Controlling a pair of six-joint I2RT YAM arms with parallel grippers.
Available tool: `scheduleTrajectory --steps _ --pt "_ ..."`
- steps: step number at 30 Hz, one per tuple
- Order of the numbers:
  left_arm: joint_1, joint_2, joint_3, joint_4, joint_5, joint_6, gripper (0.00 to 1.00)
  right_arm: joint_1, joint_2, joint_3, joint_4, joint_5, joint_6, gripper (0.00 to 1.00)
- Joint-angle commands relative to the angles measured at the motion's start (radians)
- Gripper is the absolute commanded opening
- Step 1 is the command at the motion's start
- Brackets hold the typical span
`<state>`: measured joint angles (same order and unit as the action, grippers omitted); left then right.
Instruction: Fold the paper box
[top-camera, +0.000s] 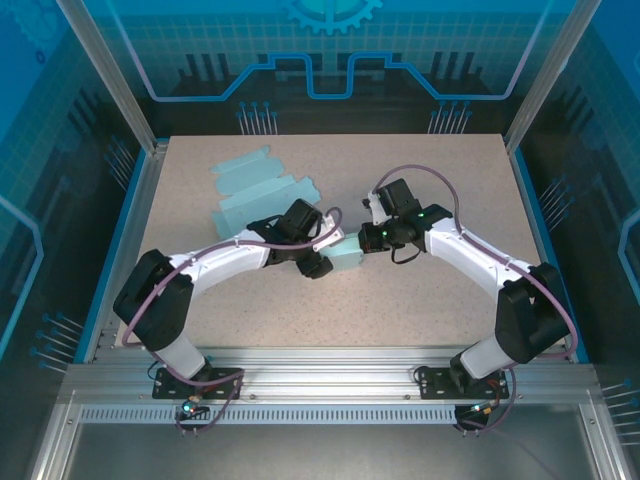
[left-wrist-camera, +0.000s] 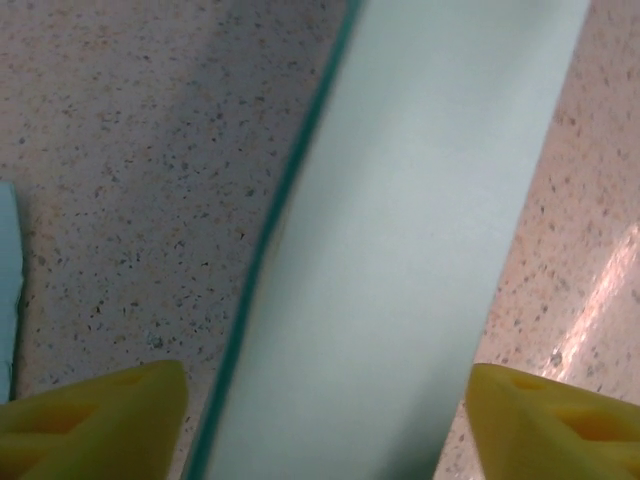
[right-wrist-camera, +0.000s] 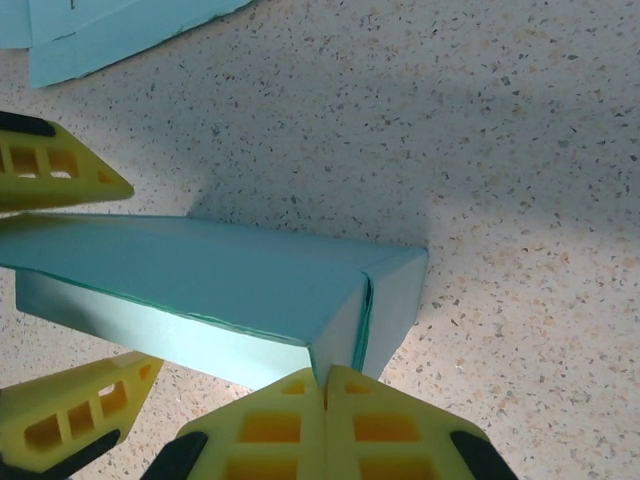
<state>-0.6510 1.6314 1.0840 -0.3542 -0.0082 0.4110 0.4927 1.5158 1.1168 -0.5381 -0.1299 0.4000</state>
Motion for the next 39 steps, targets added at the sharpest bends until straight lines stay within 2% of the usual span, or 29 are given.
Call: scheduleTrajectory --steps 1,7,11,15,19,23,29,39 --pt "0.004 -0.093 -0.025 0.071 -0.012 -0.048 0.79 0.018 0.006 0.006 -0.084 0.010 -0.005 0.00" --pt "0.006 -0.228 -0.062 0.078 -0.051 -0.110 0.77 0.020 -0.009 0.023 -0.103 0.022 -0.006 0.00" --pt "0.016 -0.298 -0.065 -0.003 -0.128 -0.189 0.61 0.020 -0.012 0.029 -0.109 0.028 -0.006 0.00" --pt "0.026 -0.332 -0.038 -0.141 -0.181 -0.254 0.51 0.019 -0.010 0.032 -0.112 0.028 -0.007 0.00" --pt "0.044 -0.326 -0.002 -0.282 -0.181 -0.310 0.43 0.021 -0.009 0.035 -0.113 0.028 -0.008 0.00" --pt "0.050 -0.324 -0.001 -0.334 -0.171 -0.346 0.43 0.023 -0.008 0.038 -0.113 0.026 -0.007 0.00" --pt "0.058 -0.315 -0.012 -0.308 -0.169 -0.364 0.43 0.027 -0.002 0.044 -0.114 0.026 -0.006 0.00" --pt "0.069 -0.270 0.002 -0.257 -0.037 -0.376 0.43 0.031 0.004 0.051 -0.117 0.026 -0.004 0.00"
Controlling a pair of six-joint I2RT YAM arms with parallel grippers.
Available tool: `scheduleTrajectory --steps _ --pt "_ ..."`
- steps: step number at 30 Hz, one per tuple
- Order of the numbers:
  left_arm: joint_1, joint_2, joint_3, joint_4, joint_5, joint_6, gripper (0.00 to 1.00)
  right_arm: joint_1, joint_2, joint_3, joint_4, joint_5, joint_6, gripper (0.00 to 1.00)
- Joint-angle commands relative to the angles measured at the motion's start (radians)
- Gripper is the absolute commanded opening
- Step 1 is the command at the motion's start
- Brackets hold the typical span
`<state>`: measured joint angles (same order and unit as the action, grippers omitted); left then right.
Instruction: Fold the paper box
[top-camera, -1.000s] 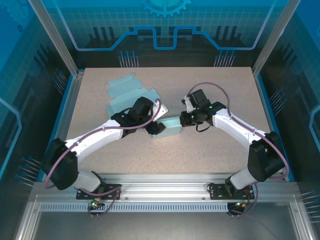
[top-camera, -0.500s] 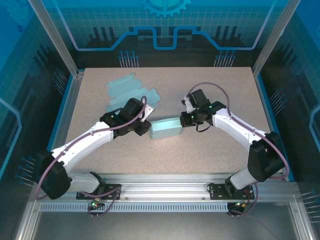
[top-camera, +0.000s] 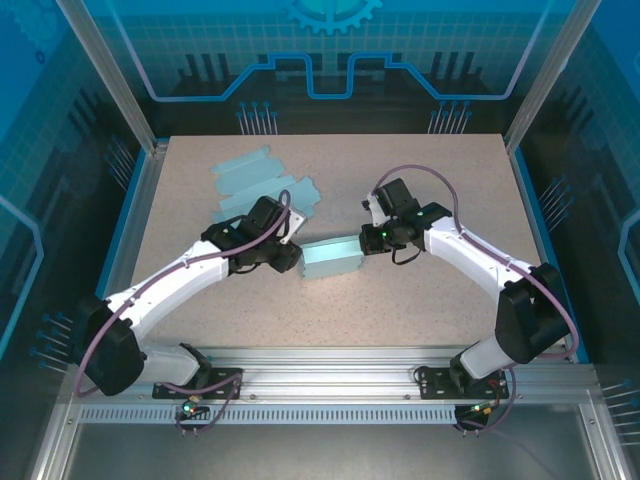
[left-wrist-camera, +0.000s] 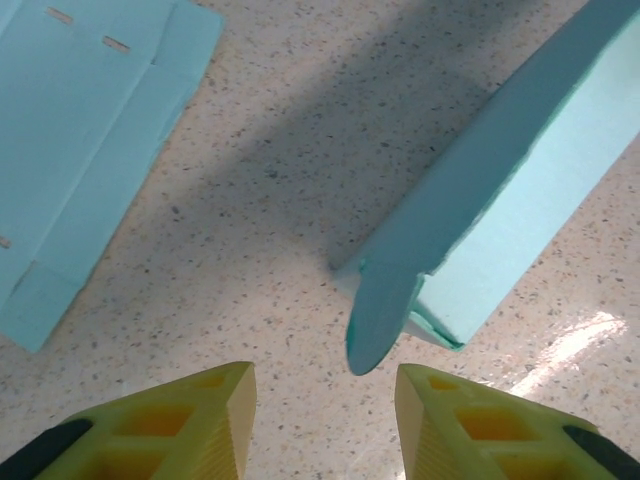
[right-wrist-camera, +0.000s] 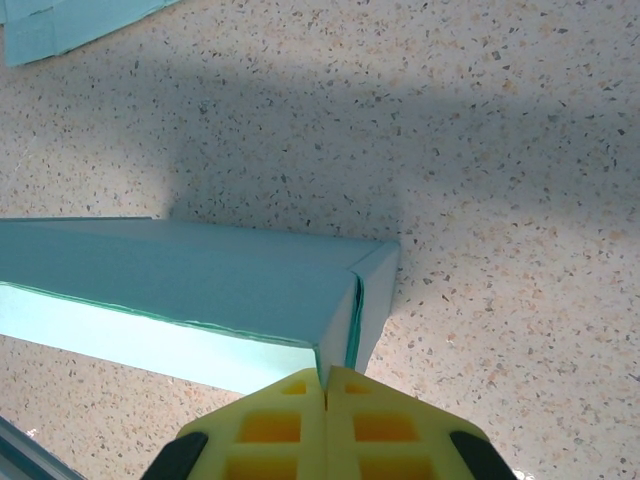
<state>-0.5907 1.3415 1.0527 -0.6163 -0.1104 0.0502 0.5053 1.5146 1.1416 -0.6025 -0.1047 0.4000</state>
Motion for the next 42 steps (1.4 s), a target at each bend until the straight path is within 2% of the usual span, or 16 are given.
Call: scheduleTrajectory --steps 1,8,13,18,23,27,33,42 --pt "0.008 0.025 0.035 0.002 0.071 -0.013 0.43 0.019 0.005 0.027 -0.053 0.000 -0.005 0.00" --pt "0.008 0.056 0.042 0.011 0.036 -0.012 0.43 0.019 0.015 0.035 -0.056 -0.002 -0.009 0.00" --pt "0.009 0.064 0.053 0.028 0.009 -0.024 0.36 0.021 0.015 0.037 -0.058 -0.001 -0.011 0.00" --pt "0.010 0.071 0.062 0.035 0.029 -0.037 0.29 0.021 0.015 0.037 -0.059 -0.001 -0.010 0.00" --pt "0.010 0.086 0.070 0.023 0.048 -0.060 0.17 0.021 0.015 0.037 -0.058 0.001 -0.009 0.00" --pt "0.009 0.088 0.070 0.016 0.051 -0.087 0.13 0.023 0.013 0.035 -0.057 0.005 -0.009 0.00" --pt "0.010 0.087 0.082 0.017 0.062 -0.158 0.10 0.044 0.016 0.045 -0.065 0.045 -0.017 0.00" --pt "0.023 0.093 0.080 0.048 0.156 -0.280 0.03 0.088 0.039 0.066 -0.083 0.104 -0.026 0.00"
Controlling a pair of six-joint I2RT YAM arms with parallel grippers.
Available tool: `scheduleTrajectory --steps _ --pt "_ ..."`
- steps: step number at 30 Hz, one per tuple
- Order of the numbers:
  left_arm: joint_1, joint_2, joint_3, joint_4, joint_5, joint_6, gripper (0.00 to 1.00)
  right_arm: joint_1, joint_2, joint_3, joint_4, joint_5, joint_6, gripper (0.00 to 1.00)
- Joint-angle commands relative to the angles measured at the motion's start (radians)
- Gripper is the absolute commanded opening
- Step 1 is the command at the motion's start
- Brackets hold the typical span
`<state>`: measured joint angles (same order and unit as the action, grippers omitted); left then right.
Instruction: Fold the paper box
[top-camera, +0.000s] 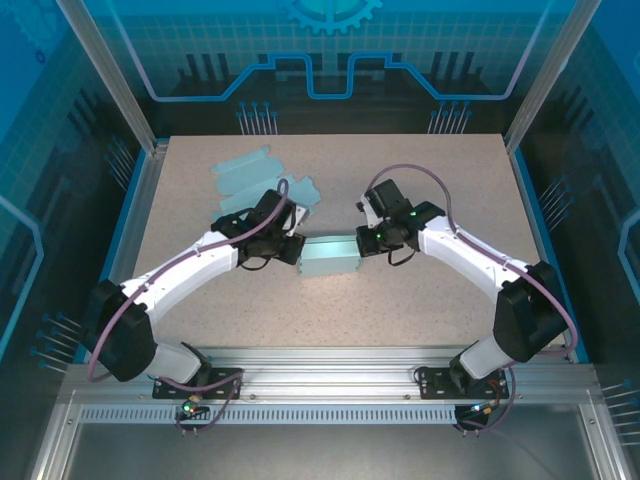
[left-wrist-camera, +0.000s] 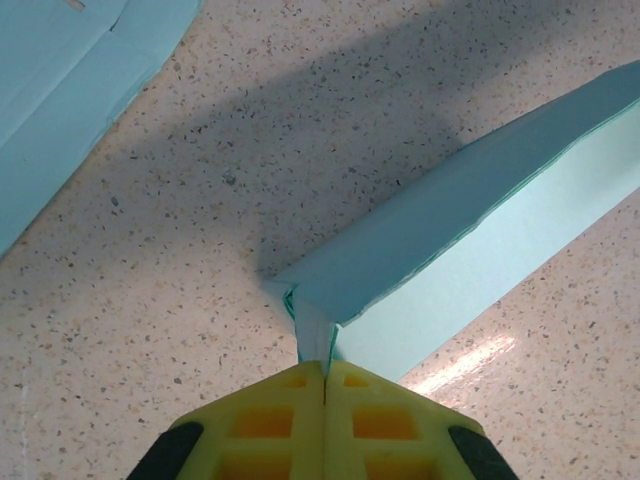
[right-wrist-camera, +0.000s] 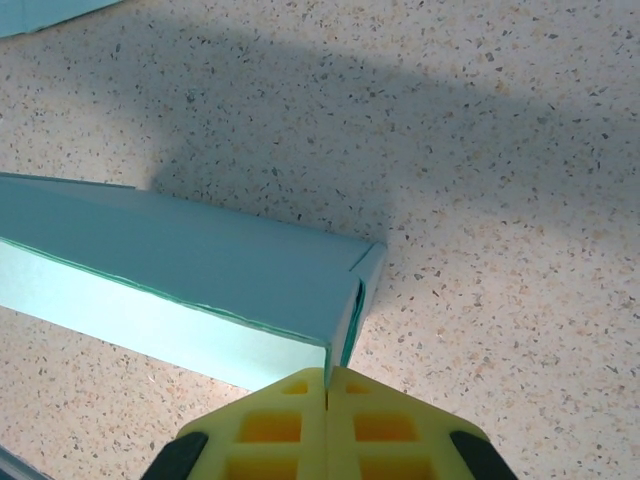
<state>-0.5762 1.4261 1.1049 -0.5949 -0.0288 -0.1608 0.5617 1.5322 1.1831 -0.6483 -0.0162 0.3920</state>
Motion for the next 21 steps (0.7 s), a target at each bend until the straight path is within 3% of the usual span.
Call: scheduleTrajectory --steps 1,12,21 --pt "0.014 0.008 0.024 0.034 0.087 -0.080 0.03 0.036 0.024 0.026 -0.039 0.017 -0.019 0.00" --pt "0.082 -0.006 -0.045 0.142 0.267 -0.215 0.02 0.070 0.054 0.047 -0.054 0.064 -0.030 0.00" --pt "0.095 0.003 -0.060 0.172 0.300 -0.247 0.02 0.076 0.068 0.060 -0.060 0.069 -0.034 0.00"
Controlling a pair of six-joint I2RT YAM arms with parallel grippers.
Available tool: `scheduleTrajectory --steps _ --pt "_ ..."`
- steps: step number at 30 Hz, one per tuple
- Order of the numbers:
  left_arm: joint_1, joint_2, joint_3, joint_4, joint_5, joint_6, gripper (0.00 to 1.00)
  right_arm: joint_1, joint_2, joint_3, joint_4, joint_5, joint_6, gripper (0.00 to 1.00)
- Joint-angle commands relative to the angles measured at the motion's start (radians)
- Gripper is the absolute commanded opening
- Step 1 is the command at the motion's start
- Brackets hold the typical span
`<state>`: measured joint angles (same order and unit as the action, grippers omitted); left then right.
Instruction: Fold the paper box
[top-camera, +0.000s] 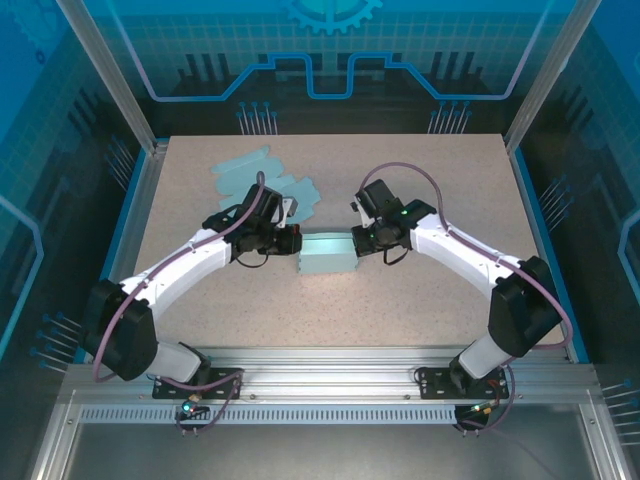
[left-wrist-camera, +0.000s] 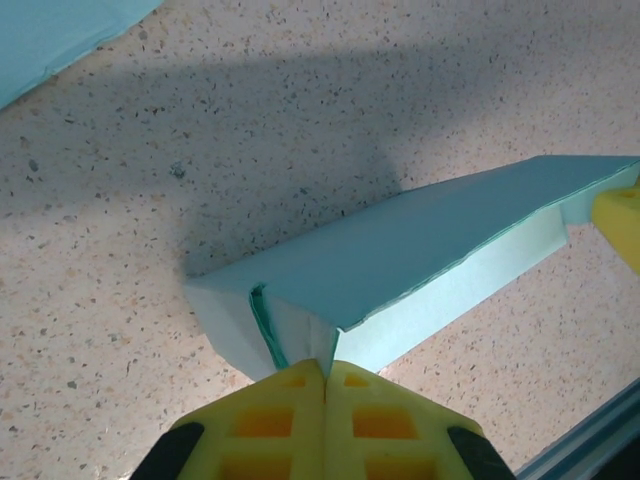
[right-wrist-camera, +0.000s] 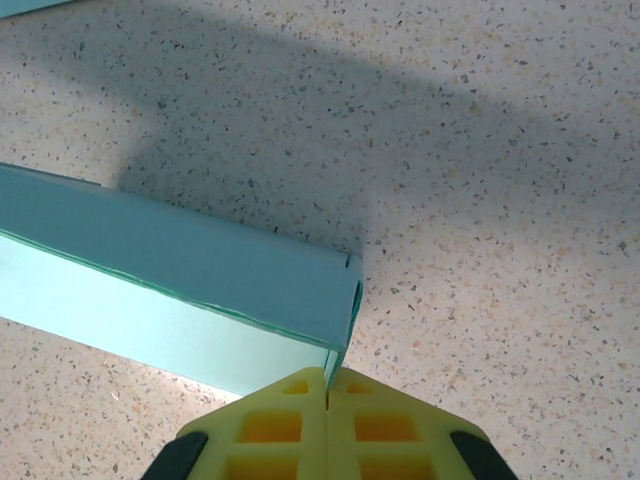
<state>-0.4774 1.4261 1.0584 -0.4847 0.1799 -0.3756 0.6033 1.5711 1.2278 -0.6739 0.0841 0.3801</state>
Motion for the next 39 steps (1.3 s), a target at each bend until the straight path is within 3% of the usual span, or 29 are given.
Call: scheduleTrajectory --steps 1,26,33,39 --pt "-0.002 0.001 -0.016 0.063 0.090 -0.034 0.02 0.035 0.029 0.016 -0.035 -0.029 -0.023 0.00" --pt "-0.040 0.039 -0.141 0.107 -0.124 0.021 0.03 0.043 -0.001 -0.098 0.059 0.030 -0.001 0.00" --pt "-0.068 0.016 -0.166 0.176 -0.160 0.026 0.18 0.042 -0.027 -0.166 0.133 0.079 0.003 0.00" --pt "-0.068 -0.083 -0.174 0.195 -0.140 0.035 0.52 0.043 -0.042 -0.178 0.146 0.089 0.009 0.00"
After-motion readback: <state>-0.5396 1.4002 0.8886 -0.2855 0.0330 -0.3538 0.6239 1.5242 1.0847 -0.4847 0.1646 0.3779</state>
